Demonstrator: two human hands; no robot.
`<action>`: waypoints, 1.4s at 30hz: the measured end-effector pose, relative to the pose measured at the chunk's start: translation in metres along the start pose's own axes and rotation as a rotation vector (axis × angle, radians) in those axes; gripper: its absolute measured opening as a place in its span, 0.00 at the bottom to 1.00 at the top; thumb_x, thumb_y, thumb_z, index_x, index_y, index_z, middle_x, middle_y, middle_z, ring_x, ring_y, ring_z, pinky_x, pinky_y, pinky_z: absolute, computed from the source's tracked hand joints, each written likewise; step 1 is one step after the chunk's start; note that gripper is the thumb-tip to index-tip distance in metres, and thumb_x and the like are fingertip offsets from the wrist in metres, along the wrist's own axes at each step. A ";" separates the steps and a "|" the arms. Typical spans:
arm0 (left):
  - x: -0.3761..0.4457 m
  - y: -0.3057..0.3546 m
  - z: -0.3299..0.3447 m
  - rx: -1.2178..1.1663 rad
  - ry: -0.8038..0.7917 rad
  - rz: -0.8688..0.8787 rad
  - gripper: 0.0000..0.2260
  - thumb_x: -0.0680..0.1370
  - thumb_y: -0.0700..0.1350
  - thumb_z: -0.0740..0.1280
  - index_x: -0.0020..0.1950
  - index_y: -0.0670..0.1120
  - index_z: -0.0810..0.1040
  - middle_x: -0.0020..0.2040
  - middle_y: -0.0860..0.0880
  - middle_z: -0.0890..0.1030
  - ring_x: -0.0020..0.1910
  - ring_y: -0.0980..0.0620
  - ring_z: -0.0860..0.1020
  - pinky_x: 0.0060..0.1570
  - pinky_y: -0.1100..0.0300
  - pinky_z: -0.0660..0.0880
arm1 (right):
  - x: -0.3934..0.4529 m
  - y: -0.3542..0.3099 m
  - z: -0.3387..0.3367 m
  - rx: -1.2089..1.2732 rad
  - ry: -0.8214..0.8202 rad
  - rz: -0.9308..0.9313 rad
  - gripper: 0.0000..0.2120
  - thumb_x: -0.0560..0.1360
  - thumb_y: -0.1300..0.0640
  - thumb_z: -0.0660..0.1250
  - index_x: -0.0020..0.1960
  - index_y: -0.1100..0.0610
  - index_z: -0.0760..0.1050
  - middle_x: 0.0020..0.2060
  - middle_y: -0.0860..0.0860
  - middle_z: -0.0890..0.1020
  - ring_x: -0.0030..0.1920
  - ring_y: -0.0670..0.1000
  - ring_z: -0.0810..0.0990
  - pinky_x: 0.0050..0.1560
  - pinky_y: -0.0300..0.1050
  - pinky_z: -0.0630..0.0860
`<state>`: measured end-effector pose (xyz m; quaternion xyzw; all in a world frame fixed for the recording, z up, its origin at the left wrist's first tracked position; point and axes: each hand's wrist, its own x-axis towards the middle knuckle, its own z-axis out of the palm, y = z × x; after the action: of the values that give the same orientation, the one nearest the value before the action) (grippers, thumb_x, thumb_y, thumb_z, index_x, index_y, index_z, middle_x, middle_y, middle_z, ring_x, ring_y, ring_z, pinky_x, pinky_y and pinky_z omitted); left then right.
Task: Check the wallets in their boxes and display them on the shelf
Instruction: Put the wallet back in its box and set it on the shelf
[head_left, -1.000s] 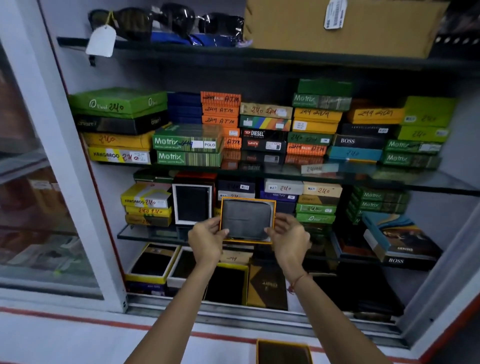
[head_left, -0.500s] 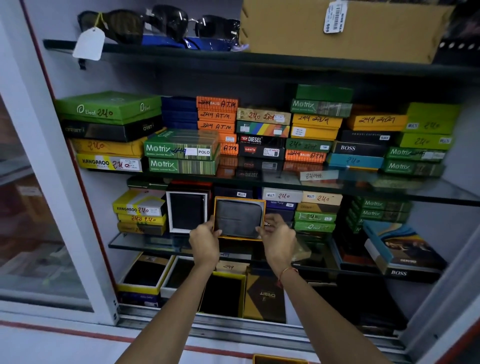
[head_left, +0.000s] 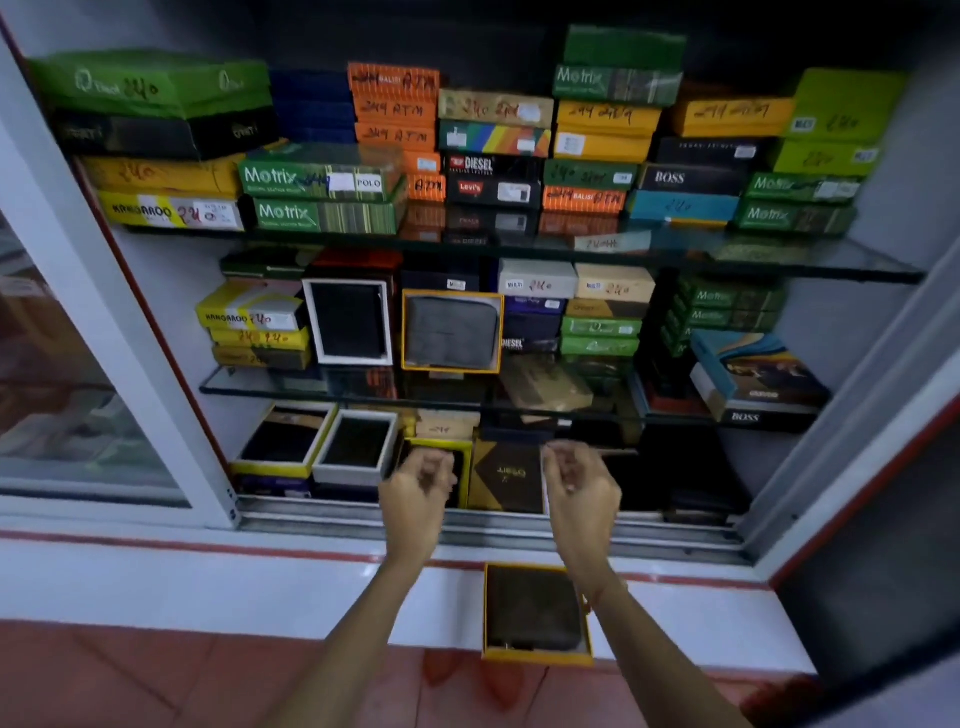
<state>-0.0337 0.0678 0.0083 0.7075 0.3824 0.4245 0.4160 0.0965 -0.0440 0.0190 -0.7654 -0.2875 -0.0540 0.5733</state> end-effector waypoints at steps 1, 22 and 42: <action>-0.018 -0.012 0.005 0.023 -0.028 -0.060 0.03 0.76 0.41 0.68 0.44 0.44 0.80 0.33 0.44 0.83 0.33 0.46 0.81 0.38 0.48 0.81 | -0.015 0.016 -0.007 -0.028 0.017 0.075 0.04 0.76 0.55 0.66 0.44 0.54 0.79 0.38 0.52 0.82 0.36 0.47 0.79 0.37 0.42 0.74; -0.065 0.013 0.029 -0.034 -0.264 -0.564 0.13 0.65 0.38 0.78 0.48 0.37 0.85 0.45 0.39 0.86 0.46 0.42 0.84 0.54 0.44 0.80 | -0.035 0.044 -0.083 -0.223 -0.302 0.579 0.21 0.61 0.51 0.79 0.51 0.55 0.83 0.44 0.52 0.87 0.47 0.53 0.84 0.45 0.45 0.78; 0.097 0.117 0.113 0.007 0.081 -0.104 0.16 0.70 0.36 0.74 0.57 0.39 0.81 0.54 0.41 0.84 0.54 0.47 0.82 0.56 0.58 0.76 | 0.166 -0.006 -0.032 -0.028 0.020 0.258 0.19 0.63 0.61 0.78 0.54 0.57 0.81 0.48 0.54 0.86 0.47 0.49 0.84 0.51 0.43 0.80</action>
<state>0.1258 0.0819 0.1096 0.6704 0.4368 0.4289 0.4193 0.2396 -0.0094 0.1033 -0.8034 -0.1802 0.0086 0.5675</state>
